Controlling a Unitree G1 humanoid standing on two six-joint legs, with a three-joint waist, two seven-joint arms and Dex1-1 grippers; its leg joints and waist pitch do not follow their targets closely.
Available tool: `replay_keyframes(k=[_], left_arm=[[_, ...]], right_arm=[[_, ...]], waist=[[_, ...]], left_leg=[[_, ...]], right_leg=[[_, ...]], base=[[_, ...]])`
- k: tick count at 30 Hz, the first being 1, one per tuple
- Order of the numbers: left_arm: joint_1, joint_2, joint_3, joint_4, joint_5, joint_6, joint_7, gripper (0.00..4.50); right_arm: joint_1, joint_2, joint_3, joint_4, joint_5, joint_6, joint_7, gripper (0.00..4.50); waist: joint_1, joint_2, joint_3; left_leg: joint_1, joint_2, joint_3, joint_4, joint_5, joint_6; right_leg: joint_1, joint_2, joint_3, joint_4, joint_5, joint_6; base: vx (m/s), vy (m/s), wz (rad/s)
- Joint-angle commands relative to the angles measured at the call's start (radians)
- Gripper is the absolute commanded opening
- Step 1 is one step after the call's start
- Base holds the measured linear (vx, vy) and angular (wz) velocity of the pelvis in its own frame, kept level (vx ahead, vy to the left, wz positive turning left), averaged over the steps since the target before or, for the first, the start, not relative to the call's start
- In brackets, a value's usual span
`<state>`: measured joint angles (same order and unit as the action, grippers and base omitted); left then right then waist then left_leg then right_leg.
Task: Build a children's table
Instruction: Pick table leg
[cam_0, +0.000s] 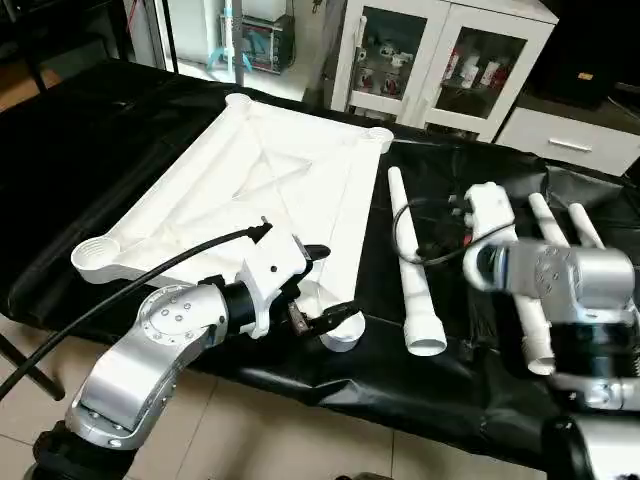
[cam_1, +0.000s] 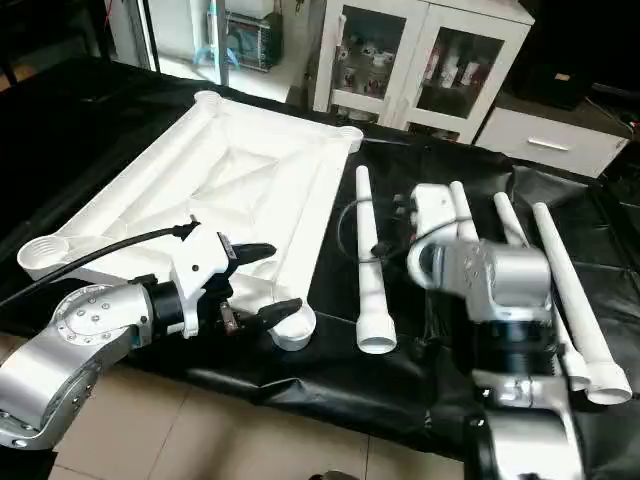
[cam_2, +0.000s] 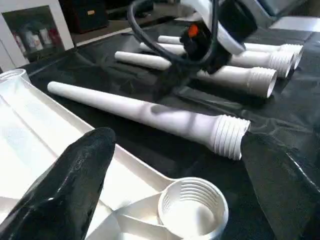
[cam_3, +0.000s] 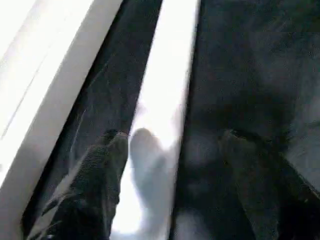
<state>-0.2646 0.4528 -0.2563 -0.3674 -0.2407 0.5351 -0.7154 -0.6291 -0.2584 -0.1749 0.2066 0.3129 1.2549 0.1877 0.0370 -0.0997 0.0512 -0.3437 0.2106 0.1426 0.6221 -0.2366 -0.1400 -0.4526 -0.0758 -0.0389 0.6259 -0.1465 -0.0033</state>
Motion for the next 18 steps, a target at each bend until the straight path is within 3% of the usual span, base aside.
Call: replay_keyframes(k=[1,7,10,11,13,14,15,16,18], left_arm=[[-0.001,0.001,-0.017,-0.024,-0.002,0.008,-0.009,4.5],[0.008,0.007,-0.024,-0.038,-0.005,0.019,-0.013,4.5],[0.008,0.01,-0.027,-0.041,-0.001,0.021,-0.012,4.5],[0.007,0.01,-0.027,-0.042,-0.001,0.022,-0.01,4.5],[0.008,0.011,-0.026,-0.048,-0.003,0.026,-0.007,4.5],[0.009,0.012,-0.025,-0.054,-0.004,0.029,-0.005,4.5],[0.011,0.012,-0.023,-0.057,-0.003,0.03,-0.003,4.5],[0.013,0.014,-0.019,-0.06,-0.004,0.032,0.001,4.5],[0.015,0.015,-0.015,-0.063,-0.006,0.034,0.002,4.5]], right_arm=[[0.001,0.011,-0.043,0.036,0.018,0.013,0.0,3.43],[0.032,0.036,-0.041,0.128,0.006,-0.02,0.003,3.43],[0.055,0.043,-0.03,0.171,-0.002,-0.027,-0.003,3.43],[0.058,0.042,-0.029,0.182,-0.006,-0.027,-0.007,3.43],[0.058,0.037,-0.032,0.208,-0.017,-0.029,-0.015,3.43],[0.058,0.034,-0.035,0.216,-0.022,-0.033,-0.018,3.43],[0.058,0.029,-0.036,0.221,-0.023,-0.037,-0.016,3.43],[0.053,0.021,-0.043,0.232,-0.023,-0.053,-0.012,3.17],[0.048,0.016,-0.052,0.238,-0.02,-0.062,-0.01,3.09]], waist=[[0.003,0.013,-0.065],[0.005,0.019,-0.065],[0.007,0.015,-0.064],[0.007,0.008,-0.064],[0.006,0.014,-0.062],[0.005,0.003,-0.062],[0.007,0.008,-0.062],[0.007,0.0,-0.061],[0.011,0.003,-0.061]], left_leg=[[-0.017,-0.01,0.027,-0.081,-0.053,-0.021],[-0.015,-0.01,0.027,-0.08,-0.054,-0.028],[-0.017,-0.009,0.027,-0.081,-0.051,-0.026],[-0.017,-0.009,0.028,-0.081,-0.055,-0.025],[-0.016,-0.009,0.026,-0.083,-0.081,-0.03],[-0.015,-0.008,0.027,-0.082,-0.098,-0.032],[-0.013,-0.008,0.026,-0.083,-0.107,-0.033],[-0.014,-0.008,0.027,-0.083,-0.115,-0.031],[-0.012,-0.008,0.026,-0.084,-0.134,-0.035]], right_leg=[[0.076,-0.023,0.026,-0.056,-0.198,-0.134],[0.077,-0.023,0.025,-0.055,-0.188,-0.143],[0.078,-0.024,0.024,-0.055,-0.191,-0.141],[0.078,-0.024,0.024,-0.057,-0.203,-0.138],[0.075,-0.024,0.024,-0.061,-0.238,-0.129],[0.074,-0.025,0.023,-0.064,-0.264,-0.12],[0.071,-0.025,0.023,-0.063,-0.28,-0.114],[0.07,-0.025,0.023,-0.067,-0.294,-0.107],[0.067,-0.026,0.022,-0.069,-0.325,-0.095]], base=[[0.0,0.0,0.0],[0.0,0.0,0.0],[0.0,0.0,0.0],[0.0,0.0,0.0],[0.0,0.0,0.0],[0.0,0.0,0.0],[0.0,0.0,0.0],[0.0,0.0,0.0],[0.0,0.0,0.0]])
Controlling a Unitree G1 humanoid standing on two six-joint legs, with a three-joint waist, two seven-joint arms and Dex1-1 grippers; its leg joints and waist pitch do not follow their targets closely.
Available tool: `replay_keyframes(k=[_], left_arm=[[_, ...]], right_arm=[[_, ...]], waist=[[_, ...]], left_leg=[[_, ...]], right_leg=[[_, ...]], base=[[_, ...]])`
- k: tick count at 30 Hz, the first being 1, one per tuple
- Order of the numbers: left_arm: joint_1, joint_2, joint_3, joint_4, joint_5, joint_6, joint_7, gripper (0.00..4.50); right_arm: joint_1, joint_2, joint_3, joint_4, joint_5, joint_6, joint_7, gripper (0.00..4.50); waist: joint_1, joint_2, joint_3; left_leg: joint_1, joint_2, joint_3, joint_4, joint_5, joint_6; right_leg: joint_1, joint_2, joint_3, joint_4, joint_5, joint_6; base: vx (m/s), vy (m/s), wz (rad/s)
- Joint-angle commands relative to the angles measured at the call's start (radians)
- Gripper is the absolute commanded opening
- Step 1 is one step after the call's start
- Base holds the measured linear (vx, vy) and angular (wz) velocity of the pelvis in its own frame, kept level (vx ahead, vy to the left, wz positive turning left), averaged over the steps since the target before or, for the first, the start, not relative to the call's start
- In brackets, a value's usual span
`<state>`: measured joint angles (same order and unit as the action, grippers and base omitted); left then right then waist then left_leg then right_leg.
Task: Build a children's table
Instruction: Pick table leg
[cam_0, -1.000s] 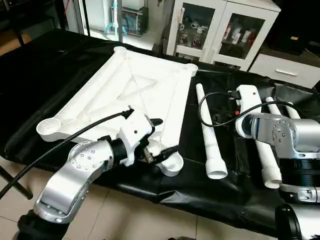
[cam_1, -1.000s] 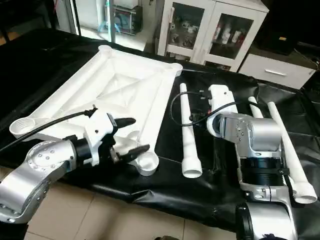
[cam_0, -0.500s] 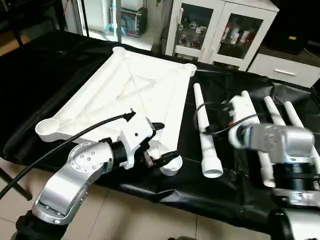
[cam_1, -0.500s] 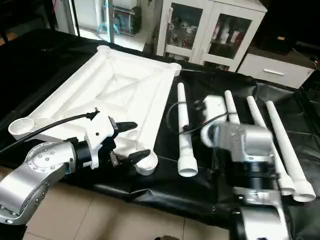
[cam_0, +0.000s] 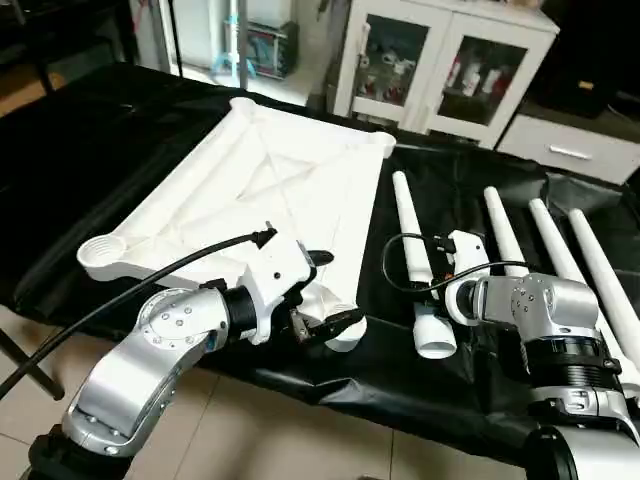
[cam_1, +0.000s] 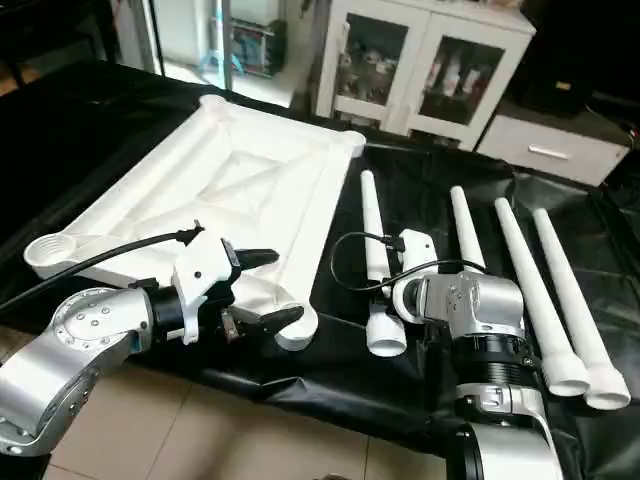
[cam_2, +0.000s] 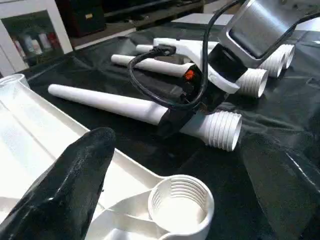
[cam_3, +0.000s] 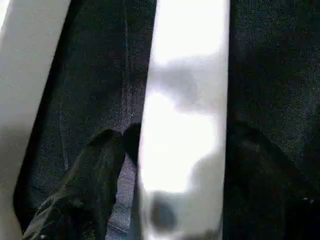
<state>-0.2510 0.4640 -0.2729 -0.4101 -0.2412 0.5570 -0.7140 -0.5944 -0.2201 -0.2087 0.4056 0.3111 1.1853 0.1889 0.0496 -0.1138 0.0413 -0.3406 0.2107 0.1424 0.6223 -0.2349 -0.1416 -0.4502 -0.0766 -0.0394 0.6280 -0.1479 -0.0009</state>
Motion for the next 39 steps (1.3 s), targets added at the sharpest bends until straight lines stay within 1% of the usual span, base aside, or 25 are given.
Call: replay_keyframes(k=[1,4,5,11,12,13,14,16,17,19,20,21,25,26,27,29,30,32,33,34,35,36,37,38,39], left_arm=[[0.002,0.004,0.004,-0.021,-0.006,0.011,0.003,4.5],[0.001,-0.001,0.007,-0.01,-0.003,0.004,0.009,4.5],[-0.003,-0.002,0.004,-0.004,0.003,0.003,0.014,4.5],[-0.023,-0.009,0.009,0.005,0.005,-0.005,0.015,4.5],[-0.024,-0.009,0.007,0.011,0.01,-0.008,0.016,4.5],[-0.024,-0.008,0.006,0.012,0.012,-0.008,0.016,4.5],[-0.028,-0.009,0.004,0.008,0.008,-0.005,0.013,4.5],[-0.038,-0.019,0.003,0.015,-0.001,-0.009,0.008,4.5],[-0.044,-0.029,0.001,0.031,-0.001,-0.019,0.01,4.5],[-0.054,-0.037,-0.005,0.054,0.015,-0.027,0.023,4.5],[-0.056,-0.037,-0.006,0.055,0.019,-0.026,0.026,4.5],[-0.056,-0.054,0.004,0.047,0.005,-0.016,0.038,4.5],[-0.067,-0.085,0.012,0.052,-0.012,-0.015,0.052,4.5],[-0.082,-0.106,0.024,0.078,0.002,-0.021,0.088,4.5],[-0.109,-0.142,0.05,0.106,0.01,-0.016,0.142,4.5],[-0.148,-0.206,0.109,0.134,-0.026,0.015,0.207,4.5],[-0.186,-0.264,0.169,0.155,-0.073,0.045,0.262,4.5],[-0.274,-0.368,0.274,0.181,-0.188,0.097,0.353,4.5],[-0.3,-0.397,0.297,0.206,-0.236,0.109,0.354,4.5],[-0.327,-0.424,0.31,0.241,-0.256,0.118,0.369,4.5],[-0.336,-0.43,0.311,0.252,-0.252,0.121,0.377,4.5],[-0.386,-0.461,0.322,0.306,-0.253,0.135,0.405,4.5],[-0.408,-0.473,0.33,0.326,-0.253,0.143,0.415,4.5],[-0.424,-0.489,0.34,0.337,-0.262,0.15,0.42,4.5],[-0.444,-0.509,0.35,0.351,-0.272,0.158,0.423,4.5]], right_arm=[[0.006,-0.023,-0.033,0.043,-0.01,0.004,-0.009,3.06],[-0.003,-0.023,-0.06,0.049,0.005,-0.015,-0.01,2.73],[-0.003,-0.019,-0.082,0.046,0.013,-0.027,-0.018,2.66],[-0.001,-0.013,-0.132,-0.004,0.037,-0.025,-0.031,2.22],[0.003,-0.009,-0.143,-0.013,0.042,-0.022,-0.035,1.96],[0.006,-0.007,-0.151,-0.02,0.046,-0.019,-0.037,1.96],[0.011,-0.008,-0.154,-0.034,0.05,-0.016,-0.035,1.89],[0.017,-0.012,-0.154,-0.049,0.054,-0.025,-0.028,1.87],[0.026,-0.009,-0.158,-0.061,0.056,-0.047,-0.026,1.85],[0.045,0.004,-0.169,-0.086,0.051,-0.097,-0.044,1.84],[0.049,0.006,-0.17,-0.093,0.048,-0.107,-0.05,1.84],[0.057,0.0,-0.153,-0.116,0.051,-0.09,-0.034,1.84],[0.06,-0.004,-0.158,-0.14,0.062,-0.066,-0.028,1.84],[0.068,-0.016,-0.149,-0.154,0.052,-0.105,-0.017,1.84],[0.074,-0.031,-0.146,-0.185,0.052,-0.14,0.0,1.84],[0.081,-0.051,-0.138,-0.241,0.058,-0.18,0.028,1.84],[0.087,-0.072,-0.121,-0.302,0.059,-0.219,0.058,1.84],[0.1,-0.119,-0.05,-0.453,0.041,-0.331,0.144,1.84],[0.105,-0.118,-0.018,-0.498,0.046,-0.368,0.189,1.83],[0.112,-0.113,0.012,-0.529,0.029,-0.42,0.206,1.83],[0.111,-0.111,0.02,-0.534,0.022,-0.427,0.201,1.83],[0.103,-0.101,0.064,-0.558,-0.003,-0.452,0.195,1.83],[0.097,-0.101,0.081,-0.564,-0.008,-0.459,0.195,1.83],[0.097,-0.087,0.093,-0.581,-0.003,-0.469,0.196,1.83],[0.098,-0.074,0.118,-0.609,-0.004,-0.493,0.203,1.83]], waist=[[-0.001,0.018,-0.051],[0.004,0.026,-0.054],[0.004,0.019,-0.055],[0.004,0.026,-0.058],[0.007,0.041,-0.057],[0.004,0.036,-0.057],[0.007,0.05,-0.058],[0.007,0.042,-0.058],[0.005,0.029,-0.058],[0.011,0.051,-0.057],[0.008,0.045,-0.056],[0.007,0.05,-0.056],[0.006,0.045,-0.054],[0.005,0.044,-0.054],[0.004,0.037,-0.054],[0.009,0.035,-0.053],[0.007,0.024,-0.056],[0.017,0.029,-0.055],[0.02,0.038,-0.049],[0.013,0.029,-0.047],[0.015,0.028,-0.054],[0.01,0.014,-0.053],[0.009,0.022,-0.051],[0.006,0.022,-0.05],[0.007,0.039,-0.059]], left_leg=[[-0.014,-0.008,0.026,-0.084,-0.139,-0.034],[-0.014,-0.009,0.024,-0.085,-0.144,-0.037],[-0.016,-0.009,0.025,-0.084,-0.137,-0.035],[-0.019,-0.01,0.024,-0.083,-0.099,-0.035],[-0.017,-0.011,0.023,-0.084,-0.097,-0.036],[-0.019,-0.012,0.024,-0.083,-0.098,-0.036],[-0.017,-0.012,0.023,-0.084,-0.099,-0.038],[-0.017,-0.012,0.025,-0.082,-0.092,-0.03],[-0.02,-0.013,0.028,-0.081,-0.081,-0.023],[-0.019,-0.012,0.026,-0.082,-0.073,-0.022],[-0.02,-0.011,0.028,-0.081,-0.075,-0.023],[-0.019,-0.012,0.027,-0.082,-0.083,-0.024],[-0.019,-0.012,0.026,-0.083,-0.1,-0.02],[-0.019,-0.012,0.026,-0.083,-0.102,-0.018],[-0.02,-0.012,0.028,-0.081,-0.107,-0.015],[-0.019,-0.013,0.03,-0.079,-0.107,-0.008],[-0.021,-0.012,0.033,-0.075,-0.099,-0.005],[-0.028,-0.014,0.028,-0.074,-0.078,0.0],[-0.023,-0.013,0.028,-0.074,-0.081,0.009],[-0.029,-0.016,0.031,-0.074,-0.091,0.019],[-0.035,-0.017,0.026,-0.072,-0.082,0.028],[-0.035,-0.018,0.027,-0.071,-0.069,0.042],[-0.034,-0.019,0.026,-0.073,-0.072,0.048],[-0.033,-0.018,0.026,-0.073,-0.08,0.05],[-0.026,-0.017,0.025,-0.071,-0.088,0.045]], right_leg=[[0.064,-0.024,0.023,-0.072,-0.327,-0.093],[0.063,-0.023,0.022,-0.071,-0.316,-0.088],[0.065,-0.022,0.021,-0.071,-0.304,-0.09],[0.071,-0.021,0.021,-0.064,-0.235,-0.111],[0.071,-0.022,0.022,-0.061,-0.227,-0.118],[0.074,-0.021,0.021,-0.062,-0.221,-0.12],[0.074,-0.021,0.021,-0.061,-0.215,-0.124],[0.075,-0.019,0.022,-0.062,-0.198,-0.133],[0.077,-0.019,0.022,-0.063,-0.202,-0.137],[0.076,-0.024,0.024,-0.062,-0.21,-0.14],[0.075,-0.023,0.024,-0.065,-0.213,-0.136],[0.077,-0.02,0.023,-0.066,-0.217,-0.133],[0.076,-0.021,0.023,-0.068,-0.244,-0.131],[0.075,-0.021,0.023,-0.069,-0.252,-0.128],[0.074,-0.019,0.023,-0.072,-0.264,-0.119],[0.075,-0.02,0.024,-0.077,-0.277,-0.109],[0.078,-0.02,0.025,-0.076,-0.271,-0.114],[0.084,-0.024,0.024,-0.074,-0.26,-0.114],[0.074,-0.023,0.024,-0.076,-0.241,-0.117],[0.076,-0.02,0.024,-0.08,-0.25,-0.115],[0.083,-0.023,0.021,-0.079,-0.266,-0.105],[0.078,-0.02,0.02,-0.081,-0.274,-0.092],[0.075,-0.019,0.02,-0.084,-0.3,-0.082],[0.073,-0.018,0.02,-0.086,-0.312,-0.078],[0.071,-0.019,0.019,-0.086,-0.307,-0.084]], base=[[0.0,0.0,0.0],[0.0,0.0,0.0],[0.0,0.0,0.0],[0.0,0.0,0.0],[0.0,0.0,0.0],[0.0,0.0,0.0],[0.0,0.0,0.0],[0.0,0.0,0.0],[0.0,0.0,0.0],[0.0,0.0,0.0],[0.0,0.0,0.0],[0.0,0.0,0.0],[0.0,0.0,0.0],[0.0,0.0,0.0],[0.0,0.0,0.0],[0.0,0.0,0.0],[0.0,0.0,0.0],[0.0,0.0,0.0],[0.0,0.0,0.0],[0.0,0.0,0.0],[0.0,0.0,0.0],[0.0,0.0,0.0],[0.0,0.0,0.0],[0.0,0.0,0.0],[0.0,0.0,0.0]])
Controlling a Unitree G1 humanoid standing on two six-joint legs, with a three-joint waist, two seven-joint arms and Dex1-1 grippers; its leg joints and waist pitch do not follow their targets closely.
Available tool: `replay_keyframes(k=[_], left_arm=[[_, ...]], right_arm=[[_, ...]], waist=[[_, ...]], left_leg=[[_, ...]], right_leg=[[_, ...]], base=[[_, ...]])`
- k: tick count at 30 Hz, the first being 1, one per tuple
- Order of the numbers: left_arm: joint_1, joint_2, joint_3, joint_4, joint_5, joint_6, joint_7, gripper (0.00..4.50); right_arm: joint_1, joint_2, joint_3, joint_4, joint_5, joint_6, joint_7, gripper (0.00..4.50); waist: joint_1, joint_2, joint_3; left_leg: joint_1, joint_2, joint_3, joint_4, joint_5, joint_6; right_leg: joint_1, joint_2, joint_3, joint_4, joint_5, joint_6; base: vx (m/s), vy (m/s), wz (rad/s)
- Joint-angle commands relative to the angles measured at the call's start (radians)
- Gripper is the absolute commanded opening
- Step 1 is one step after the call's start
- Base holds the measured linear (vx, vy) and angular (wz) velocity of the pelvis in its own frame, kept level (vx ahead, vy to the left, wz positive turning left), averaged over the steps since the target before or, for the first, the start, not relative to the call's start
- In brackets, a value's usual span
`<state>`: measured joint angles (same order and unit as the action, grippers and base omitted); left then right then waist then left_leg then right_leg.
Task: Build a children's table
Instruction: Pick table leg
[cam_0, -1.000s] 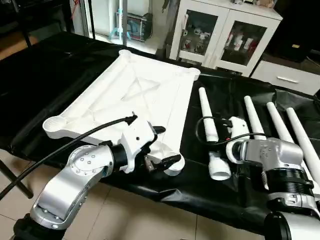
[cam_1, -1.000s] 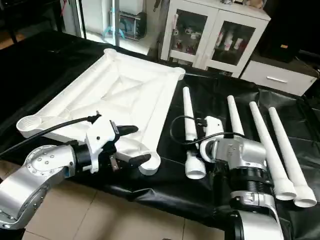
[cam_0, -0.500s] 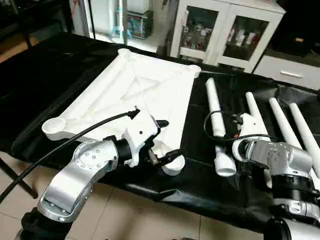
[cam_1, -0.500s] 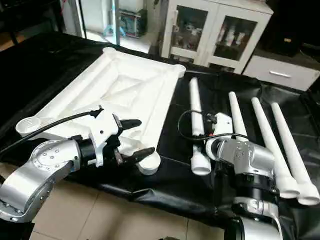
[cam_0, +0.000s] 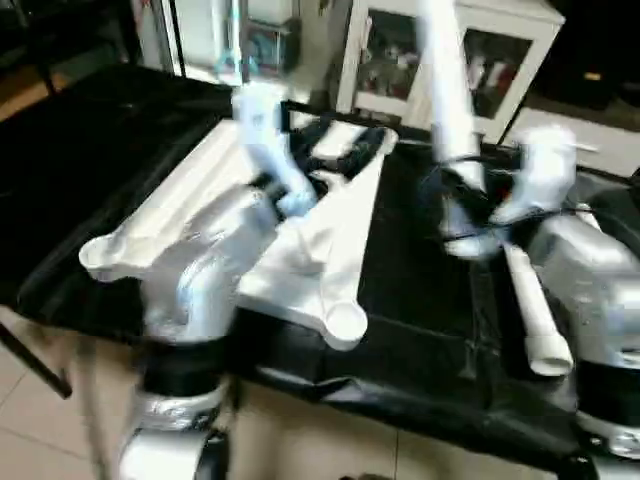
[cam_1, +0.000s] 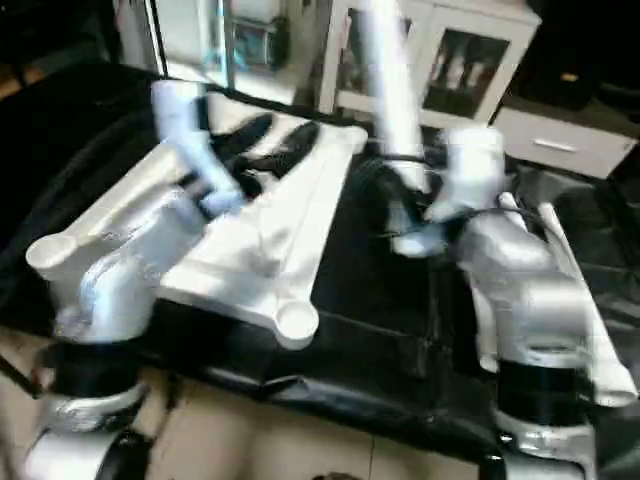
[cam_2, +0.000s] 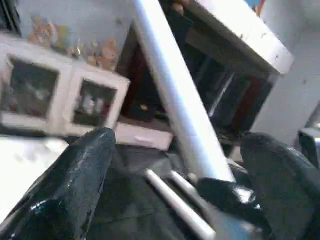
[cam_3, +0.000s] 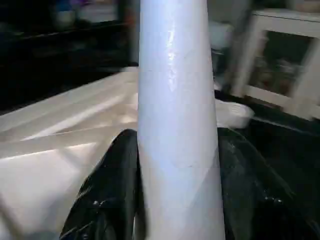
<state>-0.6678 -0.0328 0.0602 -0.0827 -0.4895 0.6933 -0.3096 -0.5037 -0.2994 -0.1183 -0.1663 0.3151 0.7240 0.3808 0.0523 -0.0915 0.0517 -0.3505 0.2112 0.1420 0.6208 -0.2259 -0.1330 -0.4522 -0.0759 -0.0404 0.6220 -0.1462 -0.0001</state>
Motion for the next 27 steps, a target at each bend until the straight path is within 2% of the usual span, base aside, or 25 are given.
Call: replay_keyframes(k=[1,2,3,5,7,8,9,10,11,12,14,16,17,20,22,23,24,25,26,27], left_arm=[[-0.029,-0.013,0.018,0.024,-0.024,0.022,0.019,4.5],[-0.042,-0.028,0.022,0.03,-0.028,0.025,0.024,4.5],[-0.056,-0.038,0.028,0.035,-0.038,0.037,0.03,4.5],[-0.067,-0.044,0.03,0.046,-0.056,0.045,0.033,4.5],[-0.073,-0.039,0.029,0.059,-0.048,0.049,0.053,4.5],[-0.075,-0.041,0.036,0.064,-0.051,0.051,0.062,4.5],[-0.077,-0.046,0.05,0.068,-0.062,0.058,0.073,4.5],[-0.078,-0.05,0.057,0.07,-0.067,0.063,0.076,4.5],[-0.08,-0.054,0.067,0.075,-0.071,0.065,0.08,4.5],[-0.081,-0.056,0.07,0.079,-0.073,0.067,0.078,4.5],[-0.08,-0.061,0.078,0.089,-0.075,0.067,0.082,4.5],[-0.082,-0.072,0.092,0.101,-0.08,0.061,0.091,4.5],[-0.083,-0.073,0.094,0.104,-0.085,0.058,0.096,4.5],[-0.096,-0.097,0.111,0.08,-0.151,0.067,0.086,4.5],[-0.103,-0.11,0.131,0.073,-0.198,0.1,0.085,4.5],[-0.103,-0.11,0.131,0.073,-0.198,0.1,0.085,4.5],[-0.103,-0.117,0.145,0.073,-0.214,0.125,0.1,4.5],[-0.103,-0.118,0.145,0.073,-0.215,0.126,0.102,4.5],[-0.103,-0.118,0.145,0.073,-0.215,0.126,0.102,4.32],[-0.102,-0.122,0.149,0.081,-0.211,0.139,0.116,4.13]], right_arm=[[0.007,0.006,0.029,-0.038,-0.008,-0.033,0.012,1.83],[0.012,0.011,0.057,-0.069,-0.013,-0.053,0.018,1.83],[0.02,0.007,0.086,-0.095,-0.019,-0.072,0.027,1.83],[0.04,0.005,0.125,-0.125,-0.035,-0.103,0.039,1.83],[0.049,0.013,0.138,-0.13,-0.047,-0.119,0.035,1.83],[0.051,0.017,0.141,-0.134,-0.048,-0.118,0.033,1.83],[0.055,0.019,0.149,-0.144,-0.049,-0.121,0.034,1.83],[0.057,0.019,0.152,-0.148,-0.05,-0.123,0.035,1.83],[0.06,0.021,0.157,-0.155,-0.05,-0.123,0.034,1.83],[0.062,0.021,0.162,-0.159,-0.054,-0.128,0.031,1.83],[0.064,0.025,0.162,-0.162,-0.061,-0.135,0.017,1.83],[0.071,0.018,0.177,-0.167,-0.066,-0.137,0.017,1.83],[0.074,0.015,0.185,-0.169,-0.071,-0.139,0.021,1.83],[0.086,0.002,0.209,-0.175,-0.095,-0.152,0.031,1.83],[0.087,-0.003,0.222,-0.175,-0.111,-0.16,0.031,1.83],[0.087,-0.003,0.222,-0.175,-0.111,-0.16,0.031,1.83],[0.091,-0.007,0.235,-0.175,-0.124,-0.169,0.032,1.83],[0.091,-0.007,0.236,-0.175,-0.125,-0.169,0.032,1.83],[0.091,-0.007,0.236,-0.175,-0.125,-0.169,0.032,1.83],[0.096,-0.008,0.246,-0.18,-0.135,-0.175,0.026,1.83]], waist=[[0.004,0.011,-0.069],[0.007,0.008,-0.072],[0.013,0.028,-0.073],[0.013,0.018,-0.074],[0.017,0.017,-0.073],[0.016,0.031,-0.072],[0.016,0.025,-0.072],[0.017,0.025,-0.072],[0.017,0.032,-0.071],[0.016,0.028,-0.071],[0.015,0.027,-0.07],[0.015,0.033,-0.069],[0.014,0.032,-0.07],[0.013,0.031,-0.069],[0.012,0.034,-0.07],[0.012,0.033,-0.069],[0.012,0.042,-0.07],[0.01,0.037,-0.069],[0.01,0.034,-0.07],[0.012,0.038,-0.07]], left_leg=[[-0.016,-0.017,0.026,-0.07,-0.096,0.035],[-0.018,-0.012,0.022,-0.073,-0.085,0.034],[-0.016,-0.009,0.019,-0.074,-0.057,0.029],[-0.015,-0.01,0.021,-0.071,-0.026,0.035],[-0.016,-0.009,0.022,-0.071,-0.017,0.044],[-0.015,-0.01,0.021,-0.071,-0.01,0.043],[-0.015,-0.012,0.023,-0.071,-0.018,0.044],[-0.015,-0.012,0.023,-0.072,-0.025,0.043],[-0.015,-0.012,0.022,-0.072,-0.036,0.038],[-0.015,-0.011,0.022,-0.073,-0.05,0.035],[-0.016,-0.012,0.023,-0.074,-0.066,0.034],[-0.015,-0.012,0.022,-0.075,-0.082,0.03],[-0.016,-0.012,0.021,-0.074,-0.084,0.028],[-0.019,-0.013,0.021,-0.074,-0.098,0.024],[-0.018,-0.013,0.021,-0.074,-0.1,0.021],[-0.018,-0.014,0.021,-0.073,-0.098,0.023],[-0.019,-0.014,0.02,-0.073,-0.095,0.024],[-0.019,-0.013,0.021,-0.073,-0.092,0.027],[-0.02,-0.015,0.022,-0.072,-0.085,0.033],[-0.02,-0.016,0.022,-0.07,-0.08,0.037]], right_leg=[[0.071,-0.019,0.019,-0.082,-0.3,-0.087],[0.078,-0.02,0.018,-0.075,-0.263,-0.1],[0.079,-0.022,0.019,-0.066,-0.191,-0.12],[0.082,-0.019,0.018,-0.061,-0.11,-0.146],[0.084,-0.02,0.02,-0.058,-0.08,-0.163],[0.083,-0.02,0.021,-0.058,-0.063,-0.171],[0.085,-0.018,0.021,-0.059,-0.063,-0.173],[0.086,-0.019,0.021,-0.059,-0.07,-0.174],[0.087,-0.021,0.022,-0.06,-0.081,-0.174],[0.088,-0.021,0.021,-0.063,-0.095,-0.17],[0.088,-0.021,0.022,-0.065,-0.119,-0.162],[0.087,-0.022,0.021,-0.068,-0.145,-0.154],[0.088,-0.022,0.021,-0.069,-0.155,-0.148],[0.087,-0.022,0.021,-0.073,-0.179,-0.14],[0.085,-0.022,0.02,-0.07,-0.175,-0.145],[0.085,-0.021,0.02,-0.07,-0.172,-0.144],[0.086,-0.021,0.02,-0.067,-0.161,-0.148],[0.086,-0.02,0.02,-0.071,-0.155,-0.148],[0.088,-0.019,0.02,-0.069,-0.15,-0.148],[0.088,-0.02,0.02,-0.07,-0.149,-0.15]], base=[[0.0,0.0,0.0],[0.0,0.0,0.0],[0.0,0.0,0.0],[0.0,0.0,0.0],[0.0,0.0,0.0],[0.0,0.0,0.0],[0.0,0.0,0.0],[0.0,0.0,0.0],[0.0,0.0,0.0],[0.0,0.0,0.0],[0.0,0.0,0.0],[0.0,0.0,0.0],[0.0,0.0,0.0],[0.0,0.0,0.0],[0.0,0.0,0.0],[0.0,0.0,0.0],[0.0,0.0,0.0],[0.0,0.0,0.0],[0.0,0.0,0.0],[0.0,0.0,0.0]])
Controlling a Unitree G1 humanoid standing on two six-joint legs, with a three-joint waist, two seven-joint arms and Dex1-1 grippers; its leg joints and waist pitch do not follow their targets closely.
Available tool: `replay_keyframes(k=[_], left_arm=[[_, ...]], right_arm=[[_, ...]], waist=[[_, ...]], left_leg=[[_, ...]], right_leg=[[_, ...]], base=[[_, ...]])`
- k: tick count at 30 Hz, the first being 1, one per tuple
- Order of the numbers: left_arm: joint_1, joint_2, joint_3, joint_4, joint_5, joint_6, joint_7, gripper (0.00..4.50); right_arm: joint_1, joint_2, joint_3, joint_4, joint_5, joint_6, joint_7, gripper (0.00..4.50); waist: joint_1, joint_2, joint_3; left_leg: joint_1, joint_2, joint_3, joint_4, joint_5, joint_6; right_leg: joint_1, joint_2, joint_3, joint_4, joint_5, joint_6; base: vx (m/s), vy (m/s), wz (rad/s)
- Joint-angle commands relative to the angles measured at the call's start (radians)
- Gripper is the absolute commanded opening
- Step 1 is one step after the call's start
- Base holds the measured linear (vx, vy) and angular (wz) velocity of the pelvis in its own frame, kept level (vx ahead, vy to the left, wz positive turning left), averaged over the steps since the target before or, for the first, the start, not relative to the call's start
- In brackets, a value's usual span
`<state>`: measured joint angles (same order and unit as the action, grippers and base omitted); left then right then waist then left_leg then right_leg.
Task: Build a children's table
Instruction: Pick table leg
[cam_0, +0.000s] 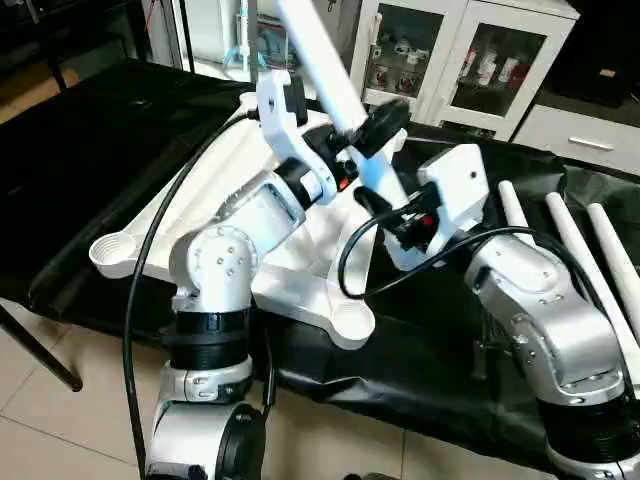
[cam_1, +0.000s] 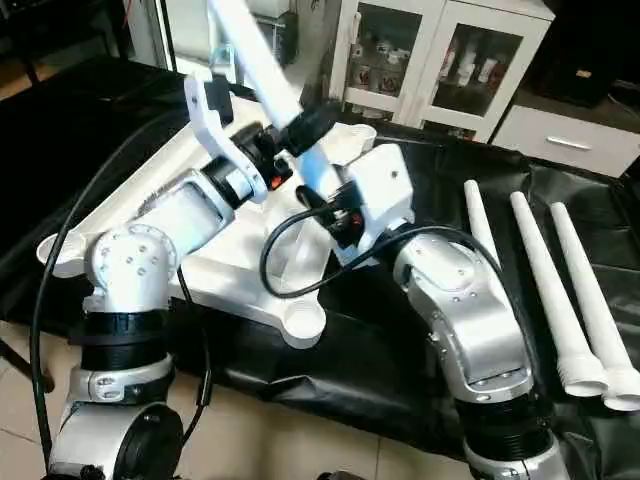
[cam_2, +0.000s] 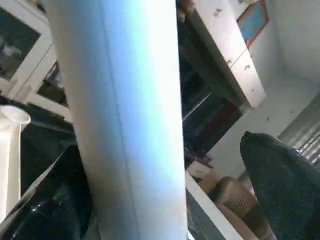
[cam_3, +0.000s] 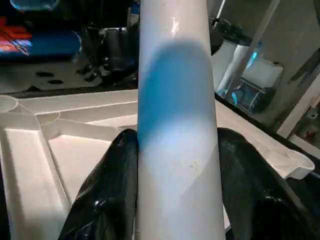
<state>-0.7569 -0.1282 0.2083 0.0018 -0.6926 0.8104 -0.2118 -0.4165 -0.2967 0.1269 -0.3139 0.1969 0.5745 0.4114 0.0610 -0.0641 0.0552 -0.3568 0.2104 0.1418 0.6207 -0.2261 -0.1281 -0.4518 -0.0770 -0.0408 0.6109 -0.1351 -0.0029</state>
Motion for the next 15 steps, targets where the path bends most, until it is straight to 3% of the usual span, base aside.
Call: replay_keyframes(k=[1,4,5,8,9,10,12,13,14,15], left_arm=[[-0.013,-0.028,0.001,-0.004,-0.007,0.024,0.02,4.13],[-0.005,-0.019,0.007,0.004,0.0,0.027,0.049,3.97],[-0.005,-0.018,0.007,0.004,0.001,0.026,0.05,3.7],[0.001,0.002,-0.003,0.007,0.007,0.021,0.058,3.67],[0.001,0.005,-0.003,0.004,0.001,0.028,0.055,3.6],[0.0,0.006,-0.002,0.001,-0.003,0.031,0.054,3.34],[-0.002,0.002,-0.003,0.0,-0.005,0.034,0.055,3.24],[-0.004,-0.001,-0.005,0.005,0.002,0.027,0.059,3.24],[-0.004,0.002,-0.005,0.01,0.009,0.029,0.063,3.22],[-0.003,0.01,-0.012,0.013,0.016,0.032,0.057,3.01]], right_arm=[[0.01,-0.011,0.003,-0.033,-0.018,-0.026,-0.006,1.83],[0.003,-0.005,0.01,-0.034,-0.029,-0.026,-0.023,1.83],[0.003,-0.005,0.011,-0.033,-0.029,-0.026,-0.023,1.83],[0.005,-0.002,0.016,-0.028,-0.034,-0.034,-0.023,1.83],[0.006,-0.001,0.016,-0.027,-0.035,-0.035,-0.021,1.83],[0.008,0.0,0.014,-0.023,-0.035,-0.039,-0.019,1.83],[0.015,-0.002,0.011,-0.019,-0.036,-0.047,-0.013,1.83],[0.019,-0.002,0.011,-0.015,-0.036,-0.05,-0.012,1.83],[0.021,0.002,0.012,-0.011,-0.036,-0.051,-0.015,1.83],[0.02,0.007,0.014,-0.005,-0.036,-0.053,-0.019,1.83]], waist=[[0.002,0.004,-0.073],[0.004,0.012,-0.074],[0.003,0.013,-0.074],[0.002,0.019,-0.074],[0.003,0.027,-0.074],[0.002,0.02,-0.075],[0.003,0.02,-0.075],[0.004,0.006,-0.076],[0.006,0.014,-0.076],[0.004,0.015,-0.075]], left_leg=[[-0.015,-0.015,0.023,-0.07,-0.08,0.036],[-0.015,-0.016,0.023,-0.069,-0.067,0.039],[-0.015,-0.015,0.023,-0.07,-0.069,0.039],[-0.013,-0.015,0.022,-0.07,-0.075,0.038],[-0.012,-0.015,0.021,-0.07,-0.073,0.037],[-0.014,-0.016,0.022,-0.069,-0.068,0.038],[-0.014,-0.016,0.023,-0.069,-0.065,0.04],[-0.016,-0.016,0.024,-0.068,-0.062,0.045],[-0.015,-0.016,0.023,-0.069,-0.06,0.045],[-0.014,-0.015,0.023,-0.068,-0.062,0.048]], right_leg=[[0.089,-0.019,0.021,-0.06,-0.166,-0.146],[0.088,-0.018,0.02,-0.06,-0.181,-0.142],[0.088,-0.018,0.02,-0.059,-0.181,-0.142],[0.087,-0.017,0.02,-0.06,-0.176,-0.141],[0.086,-0.018,0.02,-0.058,-0.166,-0.146],[0.088,-0.017,0.02,-0.058,-0.155,-0.148],[0.089,-0.018,0.02,-0.057,-0.151,-0.152],[0.091,-0.019,0.02,-0.056,-0.159,-0.151],[0.09,-0.019,0.021,-0.055,-0.161,-0.152],[0.088,-0.019,0.02,-0.057,-0.166,-0.15]], base=[[0.0,0.0,0.0],[0.0,0.0,0.0],[0.0,0.0,0.0],[0.0,0.0,0.0],[0.0,0.0,0.0],[0.0,0.0,0.0],[0.0,0.0,0.0],[0.0,0.0,0.0],[0.0,0.0,0.0],[0.0,0.0,0.0]])
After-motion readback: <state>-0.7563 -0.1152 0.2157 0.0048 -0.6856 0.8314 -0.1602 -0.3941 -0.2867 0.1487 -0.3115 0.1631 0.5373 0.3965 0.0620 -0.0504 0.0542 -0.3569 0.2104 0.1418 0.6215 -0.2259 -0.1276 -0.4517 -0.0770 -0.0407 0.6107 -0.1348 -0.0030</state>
